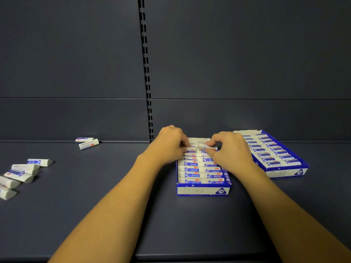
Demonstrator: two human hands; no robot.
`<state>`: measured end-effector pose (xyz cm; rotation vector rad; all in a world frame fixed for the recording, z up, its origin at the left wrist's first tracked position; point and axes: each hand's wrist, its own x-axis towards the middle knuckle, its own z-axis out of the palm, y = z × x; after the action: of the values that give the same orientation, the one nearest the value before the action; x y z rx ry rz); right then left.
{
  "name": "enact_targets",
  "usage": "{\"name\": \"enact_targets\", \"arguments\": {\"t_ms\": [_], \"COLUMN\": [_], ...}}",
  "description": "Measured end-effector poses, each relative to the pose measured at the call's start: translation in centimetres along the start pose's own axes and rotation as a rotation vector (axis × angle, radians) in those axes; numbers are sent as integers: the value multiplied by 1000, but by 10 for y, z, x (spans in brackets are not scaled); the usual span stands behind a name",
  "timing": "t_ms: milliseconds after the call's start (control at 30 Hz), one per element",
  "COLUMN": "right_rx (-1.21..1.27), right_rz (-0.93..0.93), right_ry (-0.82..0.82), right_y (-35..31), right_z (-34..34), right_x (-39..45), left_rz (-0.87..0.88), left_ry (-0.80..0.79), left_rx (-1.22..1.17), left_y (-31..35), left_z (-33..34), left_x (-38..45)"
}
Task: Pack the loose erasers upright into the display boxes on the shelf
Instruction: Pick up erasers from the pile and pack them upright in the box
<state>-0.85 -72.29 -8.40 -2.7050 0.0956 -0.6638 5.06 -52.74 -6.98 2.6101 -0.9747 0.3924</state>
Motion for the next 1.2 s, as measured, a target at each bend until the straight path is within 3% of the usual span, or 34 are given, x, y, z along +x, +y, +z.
{"name": "enact_targets", "arguments": {"t_ms": [900,1200], "right_rx": [-34,-81], "right_rz": [-46,-99], "right_ry": [-38,-78], "right_y": [-1,-4], "right_z": [-1,-5], "right_x": [1,-1], "left_rz": [-44,-54], "left_ry": [50,49], "left_rx": [-150,-59], "left_y": [-8,-7], "left_z": [-5,-3], "left_x": [-5,-4]}}
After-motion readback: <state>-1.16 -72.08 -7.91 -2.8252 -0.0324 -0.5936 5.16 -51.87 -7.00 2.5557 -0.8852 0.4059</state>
